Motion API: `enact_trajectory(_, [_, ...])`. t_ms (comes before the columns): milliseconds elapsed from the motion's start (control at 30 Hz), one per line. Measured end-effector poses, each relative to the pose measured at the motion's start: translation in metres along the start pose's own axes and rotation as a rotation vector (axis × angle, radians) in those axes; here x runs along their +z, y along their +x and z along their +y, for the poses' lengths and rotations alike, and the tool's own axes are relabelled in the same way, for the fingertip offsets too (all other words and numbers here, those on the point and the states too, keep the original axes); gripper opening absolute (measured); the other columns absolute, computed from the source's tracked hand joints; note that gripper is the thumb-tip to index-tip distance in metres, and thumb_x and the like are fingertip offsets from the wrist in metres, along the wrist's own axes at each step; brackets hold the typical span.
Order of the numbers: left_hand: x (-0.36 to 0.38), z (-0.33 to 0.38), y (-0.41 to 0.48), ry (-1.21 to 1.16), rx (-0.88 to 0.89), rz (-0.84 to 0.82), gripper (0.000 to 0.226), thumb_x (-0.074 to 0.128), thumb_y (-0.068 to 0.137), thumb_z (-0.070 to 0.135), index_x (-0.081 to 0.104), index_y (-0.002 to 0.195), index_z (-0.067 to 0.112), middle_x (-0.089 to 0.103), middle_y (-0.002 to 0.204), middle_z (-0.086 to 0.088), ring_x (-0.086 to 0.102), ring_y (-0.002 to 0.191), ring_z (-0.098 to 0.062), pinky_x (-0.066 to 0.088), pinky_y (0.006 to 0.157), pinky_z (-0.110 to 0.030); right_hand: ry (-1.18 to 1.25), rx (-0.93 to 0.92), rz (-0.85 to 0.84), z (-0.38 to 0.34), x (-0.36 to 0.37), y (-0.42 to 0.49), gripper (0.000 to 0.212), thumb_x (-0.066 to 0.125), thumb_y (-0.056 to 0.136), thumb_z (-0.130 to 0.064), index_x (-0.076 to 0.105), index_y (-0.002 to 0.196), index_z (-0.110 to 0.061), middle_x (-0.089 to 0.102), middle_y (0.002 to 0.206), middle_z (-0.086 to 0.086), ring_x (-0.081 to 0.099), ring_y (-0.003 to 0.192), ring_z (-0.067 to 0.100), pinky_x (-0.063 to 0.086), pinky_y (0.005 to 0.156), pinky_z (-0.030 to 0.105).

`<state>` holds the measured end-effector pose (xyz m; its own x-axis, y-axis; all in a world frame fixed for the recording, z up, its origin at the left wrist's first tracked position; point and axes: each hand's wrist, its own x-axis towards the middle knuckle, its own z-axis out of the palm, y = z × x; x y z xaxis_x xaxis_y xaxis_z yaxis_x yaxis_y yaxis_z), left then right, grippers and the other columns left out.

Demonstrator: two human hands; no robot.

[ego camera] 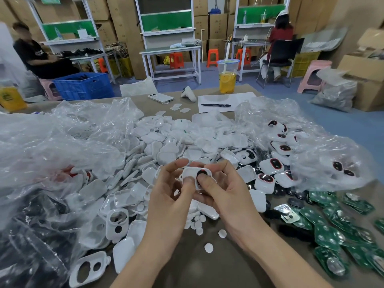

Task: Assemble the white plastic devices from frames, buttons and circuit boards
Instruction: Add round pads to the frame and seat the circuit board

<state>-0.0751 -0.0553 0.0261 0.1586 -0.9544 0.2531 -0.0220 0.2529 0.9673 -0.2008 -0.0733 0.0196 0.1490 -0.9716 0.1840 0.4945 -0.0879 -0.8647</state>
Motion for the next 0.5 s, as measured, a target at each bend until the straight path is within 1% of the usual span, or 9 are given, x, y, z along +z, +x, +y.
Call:
enact_trajectory(67, [-0.005, 0.003, 0.002, 0.042, 0.005, -0.042, 0.032, 0.062, 0.096, 0.019, 0.064, 0.107, 0.050, 0.073, 0.099, 0.012, 0.064, 0.074, -0.006, 0.048, 0.064, -0.014, -0.024, -0.005, -0.012, -0.002, 0.000, 0.000, 0.014, 0.062, 0.095, -0.007, 0.063, 0.094, -0.021, 0.071, 0.119, 0.006, 0.073, 0.103, 0.030, 0.061, 0.078, 0.031])
enact_trajectory(167, [-0.014, 0.006, 0.006, 0.113, 0.007, -0.116, 0.028, 0.063, 0.095, 0.022, 0.066, 0.108, 0.047, 0.073, 0.103, 0.012, 0.062, 0.078, -0.004, 0.049, 0.067, -0.015, -0.075, -0.019, -0.032, -0.005, -0.002, -0.001, 0.015, 0.062, 0.096, -0.006, 0.062, 0.092, -0.021, 0.071, 0.118, 0.003, 0.072, 0.104, 0.027, 0.061, 0.078, 0.032])
enact_trajectory(233, [-0.016, 0.007, 0.005, 0.152, 0.010, -0.134, 0.021, 0.063, 0.093, 0.027, 0.068, 0.108, 0.041, 0.073, 0.104, 0.009, 0.064, 0.083, -0.009, 0.053, 0.071, -0.020, -0.107, -0.023, -0.040, -0.006, -0.003, -0.002, 0.019, 0.061, 0.097, -0.003, 0.061, 0.091, -0.021, 0.072, 0.116, 0.003, 0.073, 0.102, 0.023, 0.060, 0.078, 0.030])
enact_trajectory(300, [-0.016, 0.007, 0.001, 0.199, 0.007, -0.117, 0.014, 0.065, 0.096, 0.026, 0.070, 0.104, 0.036, 0.073, 0.101, 0.007, 0.065, 0.086, -0.014, 0.054, 0.075, -0.026, -0.163, -0.031, -0.034, -0.006, -0.003, -0.005, 0.020, 0.059, 0.098, 0.000, 0.057, 0.092, -0.019, 0.071, 0.118, 0.001, 0.073, 0.102, 0.018, 0.060, 0.078, 0.029])
enact_trajectory(333, [-0.017, 0.007, -0.002, 0.220, -0.001, -0.101, 0.012, 0.066, 0.095, 0.025, 0.071, 0.101, 0.035, 0.073, 0.098, 0.007, 0.066, 0.086, -0.014, 0.053, 0.074, -0.024, -0.205, -0.038, -0.027, -0.007, -0.004, -0.008, 0.019, 0.058, 0.098, 0.001, 0.055, 0.093, -0.017, 0.071, 0.118, 0.000, 0.072, 0.102, 0.017, 0.060, 0.079, 0.029])
enact_trajectory(400, [-0.017, 0.010, -0.008, 0.235, -0.023, -0.069, 0.012, 0.069, 0.093, 0.023, 0.071, 0.094, 0.034, 0.074, 0.092, 0.009, 0.068, 0.084, -0.010, 0.049, 0.069, -0.016, -0.284, -0.049, -0.010, -0.008, -0.003, -0.016, 0.019, 0.058, 0.098, -0.001, 0.055, 0.094, -0.019, 0.071, 0.115, -0.004, 0.073, 0.099, 0.015, 0.059, 0.079, 0.028])
enact_trajectory(433, [-0.017, 0.012, -0.011, 0.248, -0.030, -0.061, 0.013, 0.070, 0.092, 0.021, 0.071, 0.092, 0.034, 0.074, 0.090, 0.011, 0.068, 0.083, -0.008, 0.048, 0.069, -0.014, -0.316, -0.048, 0.007, -0.008, -0.002, -0.020, 0.021, 0.059, 0.098, -0.003, 0.057, 0.093, -0.023, 0.071, 0.113, -0.006, 0.073, 0.095, 0.015, 0.060, 0.079, 0.029])
enact_trajectory(500, [-0.018, 0.016, -0.018, 0.307, -0.046, -0.071, 0.017, 0.070, 0.091, 0.019, 0.070, 0.092, 0.035, 0.073, 0.086, 0.014, 0.069, 0.080, -0.005, 0.049, 0.069, -0.014, -0.355, -0.015, 0.057, -0.007, -0.001, -0.031, 0.023, 0.062, 0.098, -0.008, 0.060, 0.089, -0.030, 0.072, 0.109, -0.007, 0.075, 0.086, 0.018, 0.061, 0.079, 0.034])
